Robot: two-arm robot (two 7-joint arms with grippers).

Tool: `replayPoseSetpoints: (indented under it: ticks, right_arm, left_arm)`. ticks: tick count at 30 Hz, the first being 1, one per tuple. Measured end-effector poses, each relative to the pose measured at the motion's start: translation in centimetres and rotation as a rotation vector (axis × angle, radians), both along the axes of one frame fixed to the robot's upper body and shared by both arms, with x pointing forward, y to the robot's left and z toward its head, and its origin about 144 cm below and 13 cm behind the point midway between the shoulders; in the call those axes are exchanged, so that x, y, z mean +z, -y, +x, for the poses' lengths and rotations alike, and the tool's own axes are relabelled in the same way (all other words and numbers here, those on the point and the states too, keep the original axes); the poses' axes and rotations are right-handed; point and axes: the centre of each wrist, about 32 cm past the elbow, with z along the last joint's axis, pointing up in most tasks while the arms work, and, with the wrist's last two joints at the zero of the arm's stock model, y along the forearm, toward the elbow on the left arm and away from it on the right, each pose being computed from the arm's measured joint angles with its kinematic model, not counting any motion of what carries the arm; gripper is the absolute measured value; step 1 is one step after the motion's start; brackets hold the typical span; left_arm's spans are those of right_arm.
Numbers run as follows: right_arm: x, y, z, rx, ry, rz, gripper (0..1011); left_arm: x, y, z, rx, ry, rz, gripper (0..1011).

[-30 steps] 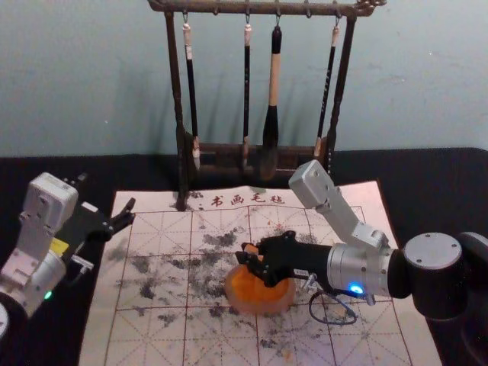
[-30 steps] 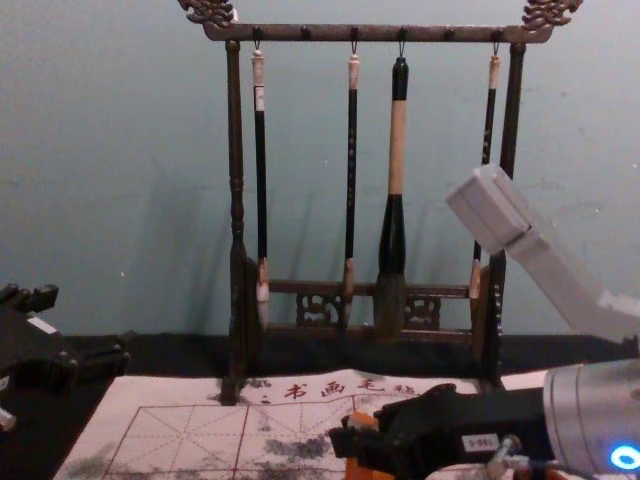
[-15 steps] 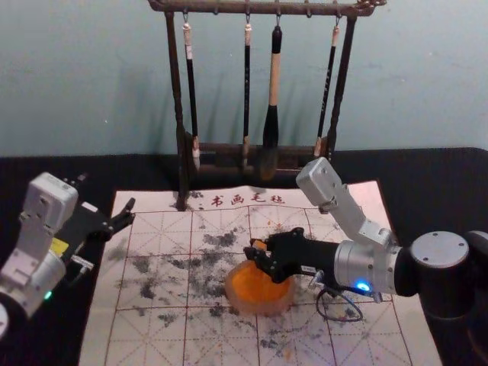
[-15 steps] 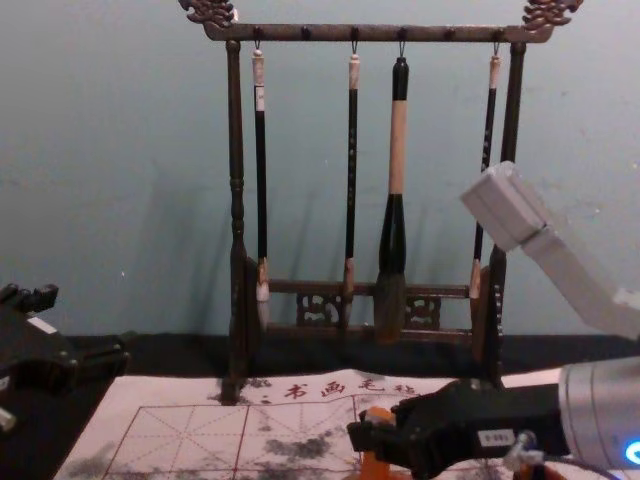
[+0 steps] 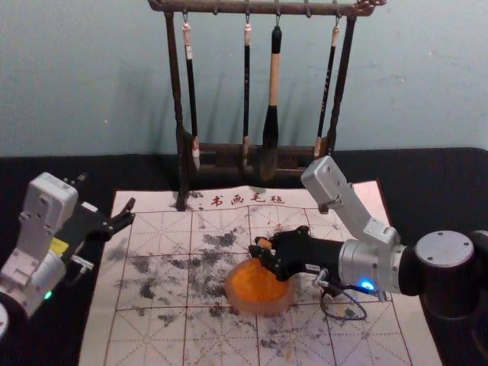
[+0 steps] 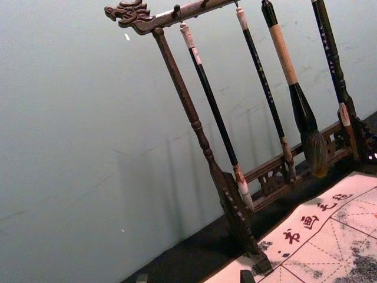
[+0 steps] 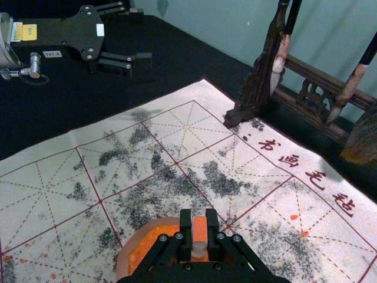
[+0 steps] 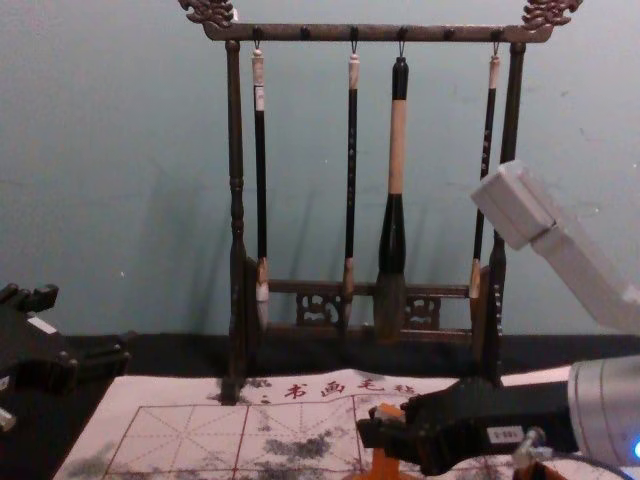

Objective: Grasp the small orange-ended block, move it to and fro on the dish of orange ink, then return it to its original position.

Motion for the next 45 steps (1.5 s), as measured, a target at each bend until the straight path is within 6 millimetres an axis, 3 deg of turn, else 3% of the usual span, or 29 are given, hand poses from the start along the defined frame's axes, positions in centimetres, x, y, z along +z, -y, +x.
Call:
replayPoseSetpoints:
  ticks: [10, 18, 28, 38, 45]
  right_arm:
    - [1.3, 0.2, -0.3, 0.003, 0.023, 0.038, 40]
    - [3.4, 0.8, -1.1, -0.01, 0.062, 0.082, 40]
    - [5.9, 2.5, -3.1, -0.054, 0.14, 0.11, 40]
    - [6.4, 5.4, -6.1, -0.119, 0.157, 0.102, 40]
    - [5.4, 7.0, -7.9, -0.165, 0.13, 0.087, 40]
  left_arm:
    - [0.0, 0.0, 0.0, 0.0, 0.0, 0.0, 1010]
    - [0.0, 0.0, 0.0, 0.0, 0.0, 0.0, 1010]
    - [0.0, 0.0, 0.0, 0.0, 0.0, 0.0, 1010]
    - [0.0, 0.0, 0.0, 0.0, 0.0, 0.0, 1010]
    - [0.0, 0.0, 0.0, 0.0, 0.0, 0.0, 1010]
